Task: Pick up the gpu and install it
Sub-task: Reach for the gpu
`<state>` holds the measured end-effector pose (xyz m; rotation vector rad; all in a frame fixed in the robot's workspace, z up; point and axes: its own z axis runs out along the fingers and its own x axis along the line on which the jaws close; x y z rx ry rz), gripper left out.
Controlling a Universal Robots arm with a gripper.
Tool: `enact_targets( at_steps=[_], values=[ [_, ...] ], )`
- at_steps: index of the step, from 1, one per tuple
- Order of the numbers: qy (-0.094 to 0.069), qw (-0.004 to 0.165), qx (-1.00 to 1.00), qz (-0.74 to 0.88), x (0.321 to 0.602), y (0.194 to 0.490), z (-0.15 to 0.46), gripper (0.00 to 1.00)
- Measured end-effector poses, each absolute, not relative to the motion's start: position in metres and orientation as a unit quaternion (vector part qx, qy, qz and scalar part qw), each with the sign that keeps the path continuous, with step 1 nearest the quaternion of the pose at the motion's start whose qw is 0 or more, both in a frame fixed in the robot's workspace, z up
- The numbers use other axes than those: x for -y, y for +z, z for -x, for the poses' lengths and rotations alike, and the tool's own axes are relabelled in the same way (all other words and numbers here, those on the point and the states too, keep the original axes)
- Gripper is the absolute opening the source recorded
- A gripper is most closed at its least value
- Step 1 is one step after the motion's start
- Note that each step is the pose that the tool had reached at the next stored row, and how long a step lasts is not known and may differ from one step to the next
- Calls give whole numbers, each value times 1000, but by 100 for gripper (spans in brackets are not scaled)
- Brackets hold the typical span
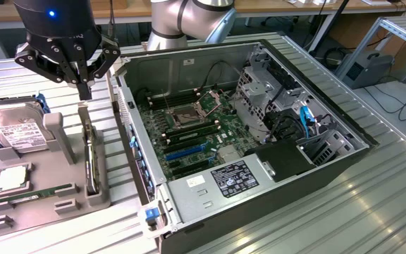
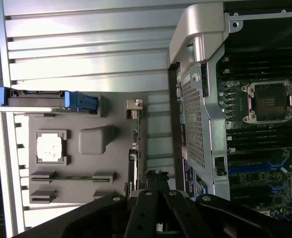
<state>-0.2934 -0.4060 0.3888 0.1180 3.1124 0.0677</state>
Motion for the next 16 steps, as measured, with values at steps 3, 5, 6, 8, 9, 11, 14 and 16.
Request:
enact_targets(
  at_steps=[3,5,6,8,9,11,14,16],
  values=[
    [22,13,-999,-38,407,389,294,11],
    [22,13,-999,-38,407,388,294,11],
    [22,13,-999,-38,408,388,294,11],
    [22,13,-999,-38,408,388,294,11],
    [22,13,-999,-38,408,388,295,11],
    [22,13,-999,-38,409,388,295,11],
    [22,13,-999,-38,409,388,296,11],
    [22,13,-999,-38,410,388,296,11]
  ],
)
